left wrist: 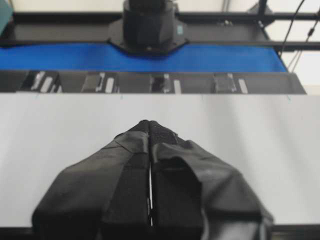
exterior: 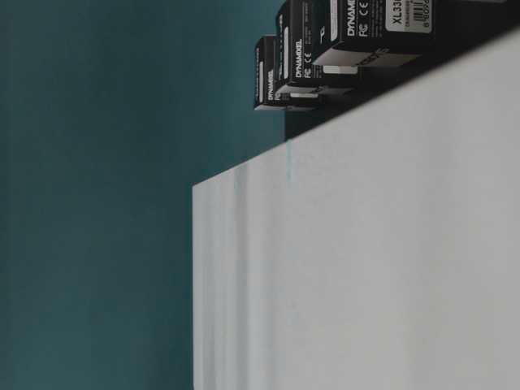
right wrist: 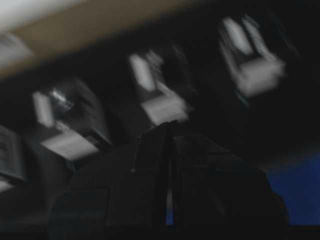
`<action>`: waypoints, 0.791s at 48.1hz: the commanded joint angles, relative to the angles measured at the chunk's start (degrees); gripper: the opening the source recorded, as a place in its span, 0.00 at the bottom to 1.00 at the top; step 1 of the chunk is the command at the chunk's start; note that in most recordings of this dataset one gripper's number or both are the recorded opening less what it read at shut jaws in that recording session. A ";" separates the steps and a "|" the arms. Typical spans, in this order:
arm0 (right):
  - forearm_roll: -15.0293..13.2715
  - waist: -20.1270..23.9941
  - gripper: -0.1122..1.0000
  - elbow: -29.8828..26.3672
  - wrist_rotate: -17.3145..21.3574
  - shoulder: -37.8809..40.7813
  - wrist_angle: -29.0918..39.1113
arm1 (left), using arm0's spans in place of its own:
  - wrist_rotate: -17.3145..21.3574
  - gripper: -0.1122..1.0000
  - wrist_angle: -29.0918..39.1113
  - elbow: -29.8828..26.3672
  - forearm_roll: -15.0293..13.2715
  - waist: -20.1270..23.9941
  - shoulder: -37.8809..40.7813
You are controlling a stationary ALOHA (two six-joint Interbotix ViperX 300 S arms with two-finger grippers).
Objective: Place the box from the black base onto the white base.
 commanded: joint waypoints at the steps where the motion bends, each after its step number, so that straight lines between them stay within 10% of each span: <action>1: -0.18 -2.20 0.12 -2.72 -1.67 0.09 6.06 | -0.18 0.05 0.00 -1.49 0.18 -0.09 0.26; 21: 3.43 -13.10 0.12 -2.37 -16.08 4.48 4.57 | -0.44 0.05 0.62 -2.46 0.18 -0.09 0.09; 38: 20.04 -25.14 0.12 -2.72 -41.04 16.00 0.70 | -0.62 0.05 0.70 -2.99 0.18 -0.09 0.09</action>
